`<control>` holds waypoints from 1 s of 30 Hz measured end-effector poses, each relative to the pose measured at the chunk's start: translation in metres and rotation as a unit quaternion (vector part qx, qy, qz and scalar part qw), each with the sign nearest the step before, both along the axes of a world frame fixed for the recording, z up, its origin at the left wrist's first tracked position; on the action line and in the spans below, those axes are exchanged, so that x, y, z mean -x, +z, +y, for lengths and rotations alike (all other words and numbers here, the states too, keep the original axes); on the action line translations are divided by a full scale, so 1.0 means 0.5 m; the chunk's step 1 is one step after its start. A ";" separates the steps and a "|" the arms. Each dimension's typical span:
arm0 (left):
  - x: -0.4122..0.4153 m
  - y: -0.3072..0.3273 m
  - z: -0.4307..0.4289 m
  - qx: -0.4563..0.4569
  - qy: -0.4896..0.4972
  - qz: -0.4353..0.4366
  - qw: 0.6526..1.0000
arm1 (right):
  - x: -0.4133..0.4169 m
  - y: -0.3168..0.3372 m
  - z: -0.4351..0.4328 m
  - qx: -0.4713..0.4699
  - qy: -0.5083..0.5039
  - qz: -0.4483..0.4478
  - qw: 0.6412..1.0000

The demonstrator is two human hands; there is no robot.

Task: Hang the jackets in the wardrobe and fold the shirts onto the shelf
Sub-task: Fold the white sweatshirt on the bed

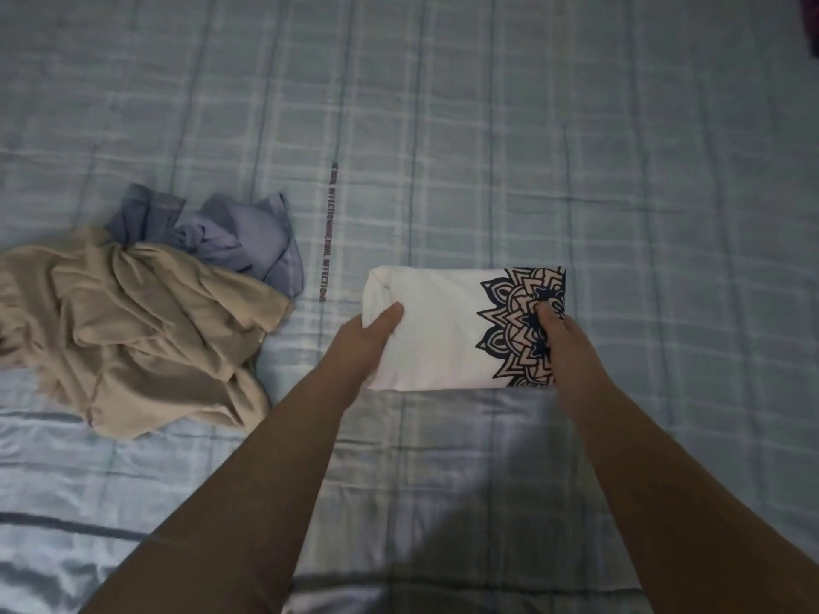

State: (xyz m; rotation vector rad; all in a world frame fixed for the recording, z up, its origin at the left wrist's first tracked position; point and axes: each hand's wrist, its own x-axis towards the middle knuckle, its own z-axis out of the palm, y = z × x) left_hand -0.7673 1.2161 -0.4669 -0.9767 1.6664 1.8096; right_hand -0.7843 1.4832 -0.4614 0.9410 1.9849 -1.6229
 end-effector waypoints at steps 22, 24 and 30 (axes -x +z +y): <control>-0.452 0.768 0.066 0.216 0.207 0.261 0.918 | -0.235 0.740 0.005 0.032 0.252 0.288 0.923; -0.498 0.808 0.050 0.247 0.224 0.274 0.902 | -0.260 0.771 -0.026 0.015 0.264 0.318 0.910; -0.642 0.900 -0.030 0.334 0.268 0.266 0.864 | -0.325 0.830 -0.166 0.034 0.339 0.347 0.874</control>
